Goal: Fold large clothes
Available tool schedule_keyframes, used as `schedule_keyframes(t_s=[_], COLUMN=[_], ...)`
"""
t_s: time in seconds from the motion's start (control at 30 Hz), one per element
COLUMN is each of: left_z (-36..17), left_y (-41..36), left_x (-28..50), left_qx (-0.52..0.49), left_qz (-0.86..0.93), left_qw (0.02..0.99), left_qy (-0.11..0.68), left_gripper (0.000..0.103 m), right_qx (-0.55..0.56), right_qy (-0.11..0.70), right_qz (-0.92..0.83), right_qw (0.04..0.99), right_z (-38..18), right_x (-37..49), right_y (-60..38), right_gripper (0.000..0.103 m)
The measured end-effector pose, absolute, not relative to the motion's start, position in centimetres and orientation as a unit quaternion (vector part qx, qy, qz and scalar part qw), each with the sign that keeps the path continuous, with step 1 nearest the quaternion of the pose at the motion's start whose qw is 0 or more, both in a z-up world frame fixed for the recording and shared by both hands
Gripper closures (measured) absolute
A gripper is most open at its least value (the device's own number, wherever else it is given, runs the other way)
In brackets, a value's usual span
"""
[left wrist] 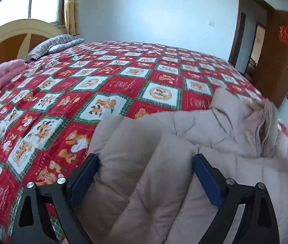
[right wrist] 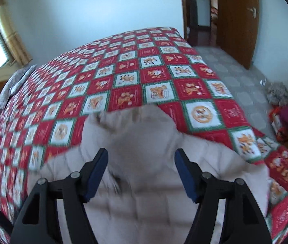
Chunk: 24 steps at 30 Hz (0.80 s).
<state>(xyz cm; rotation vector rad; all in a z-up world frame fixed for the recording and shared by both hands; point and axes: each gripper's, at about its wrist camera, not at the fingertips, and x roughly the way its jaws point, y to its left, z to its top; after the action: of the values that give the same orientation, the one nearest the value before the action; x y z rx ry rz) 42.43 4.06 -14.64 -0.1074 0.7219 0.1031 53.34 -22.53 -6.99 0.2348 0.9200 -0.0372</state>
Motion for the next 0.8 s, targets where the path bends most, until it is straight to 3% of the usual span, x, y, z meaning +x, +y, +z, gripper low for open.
schedule_keyframes(t_s=[0.3, 0.37, 0.43, 0.63, 0.8], left_z=[-15.4, -15.4, -15.3, -13.4, -9.3], left_y=[4.1, 4.4, 4.5, 4.0, 1.2], left_x=[43.0, 43.0, 42.9, 43.1, 44.3], left_qx=[-0.049, -0.062, -0.071, -0.068, -0.07], left_qz=[0.038, 0.028, 0.02, -0.016, -0.079], left_qw=[0.929, 0.928, 0.929, 0.92, 0.925], left_qy=[0.365, 0.366, 0.364, 0.386, 0.366], left_gripper=[0.009, 0.009, 0.009, 0.009, 0.009], right_qx=[0.108, 0.098, 0.087, 0.073, 0.154], right_qy=[0.518, 0.511, 0.513, 0.517, 0.416], right_qz=[-0.06, -0.06, -0.056, -0.074, -0.029], right_qw=[0.846, 0.852, 0.852, 0.85, 0.896], right_z=[-11.0, -10.6, -10.6, -15.1, -17.0], right_x=[57.4, 56.0, 54.7, 50.6, 47.2], right_y=[-22.3, -23.3, -24.3, -28.4, -31.0], right_gripper=[0.035, 0.07, 0.091, 0.092, 0.097])
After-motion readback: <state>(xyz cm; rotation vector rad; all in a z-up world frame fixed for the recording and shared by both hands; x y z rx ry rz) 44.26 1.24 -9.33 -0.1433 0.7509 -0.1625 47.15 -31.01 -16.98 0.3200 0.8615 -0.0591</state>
